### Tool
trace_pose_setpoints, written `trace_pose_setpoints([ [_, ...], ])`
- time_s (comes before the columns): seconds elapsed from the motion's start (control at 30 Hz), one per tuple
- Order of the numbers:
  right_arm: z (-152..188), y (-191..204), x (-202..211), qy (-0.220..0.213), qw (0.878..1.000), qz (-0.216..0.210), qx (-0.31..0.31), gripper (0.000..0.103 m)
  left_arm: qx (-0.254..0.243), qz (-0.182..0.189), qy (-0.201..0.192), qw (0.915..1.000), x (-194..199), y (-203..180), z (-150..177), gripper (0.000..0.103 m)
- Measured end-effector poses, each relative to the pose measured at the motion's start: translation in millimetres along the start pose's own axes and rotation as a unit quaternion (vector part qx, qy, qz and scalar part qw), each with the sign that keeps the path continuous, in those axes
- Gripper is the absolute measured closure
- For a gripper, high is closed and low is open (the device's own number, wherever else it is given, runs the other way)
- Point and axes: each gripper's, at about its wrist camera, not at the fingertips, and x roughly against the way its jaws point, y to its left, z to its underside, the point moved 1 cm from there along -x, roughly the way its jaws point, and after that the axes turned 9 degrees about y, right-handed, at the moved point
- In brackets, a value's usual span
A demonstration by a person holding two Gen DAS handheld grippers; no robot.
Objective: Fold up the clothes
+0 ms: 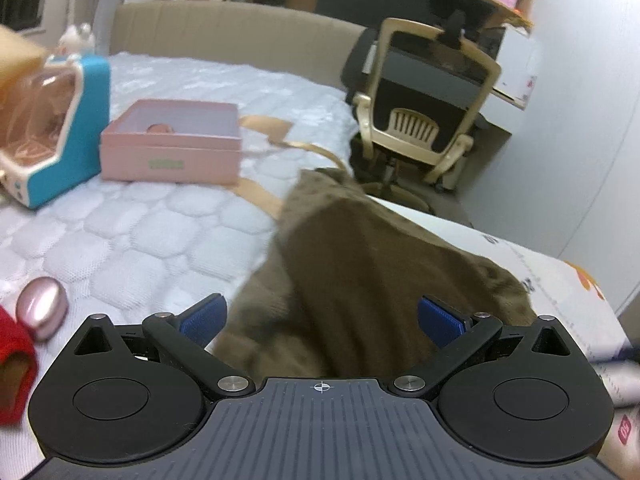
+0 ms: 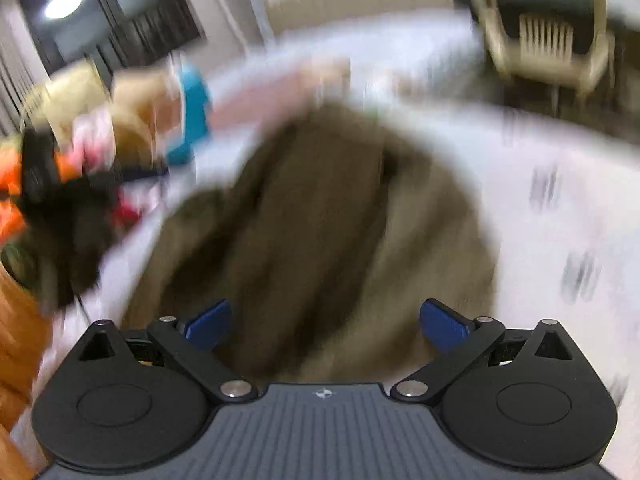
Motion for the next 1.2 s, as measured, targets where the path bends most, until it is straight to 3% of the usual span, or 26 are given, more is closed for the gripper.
trace_pose_setpoints([
  [0.03, -16, 0, -1, -0.017, 0.999, 0.019, 0.024, 0.009, 0.004, 0.006, 0.009, 0.9999, -9, 3, -3, 0.0],
  [0.13, -68, -8, -45, -0.004, 0.996, 0.066, 0.054, 0.045, 0.017, 0.023, 0.037, 0.9989, -36, 10, -12, 0.0],
  [0.27, -113, -33, -129, 0.013, 0.995, 0.091, 0.037, 0.048, 0.034, 0.045, 0.073, 0.9957, -71, 20, -24, 0.0],
  [0.4, -112, -50, -184, 0.038, 0.997, 0.065, 0.0, 0.049, 0.052, 0.068, 0.109, 0.9903, -106, 30, -35, 0.0],
  [0.47, -102, -38, -176, 0.043, 0.997, 0.051, 0.03, 0.064, 0.052, 0.075, 0.107, 0.99, -100, 27, -26, 0.0],
  [0.53, -85, -22, -158, 0.058, 0.995, 0.036, 0.066, 0.065, 0.039, 0.086, 0.111, 0.9893, -83, 17, -15, 0.0],
  [0.63, -46, -8, -120, 0.091, 0.99, 0.019, 0.102, 0.066, 0.051, 0.149, 0.134, 0.9783, -48, 3, 15, 0.001],
  [0.73, -3, -4, -79, 0.104, 0.985, 0.015, 0.136, 0.066, 0.029, 0.167, 0.157, 0.9731, -12, -17, 55, 0.001],
  [0.83, 17, 0, -49, 0.088, 0.983, 0.037, 0.155, 0.065, 0.015, 0.143, 0.149, 0.9783, 13, -21, 79, 0.0],
  [0.93, 31, 17, -12, 0.035, 0.978, 0.066, 0.193, 0.056, 0.042, 0.119, 0.143, 0.9816, 29, -11, 88, 0.0],
  [1.03, 45, 38, 26, 0.023, 0.976, 0.012, 0.214, 0.04, 0.08, 0.13, 0.158, 0.9755, 32, -1, 93, 0.0],
  [1.1, 67, 54, 45, 0.054, 0.972, -0.054, 0.221, 0.039, 0.091, 0.135, 0.176, 0.9707, 28, 2, 96, 0.0],
  [1.2, 99, 74, 53, 0.093, 0.96, -0.106, 0.241, 0.038, 0.081, 0.114, 0.171, 0.9753, 34, -4, 97, 0.0],
])
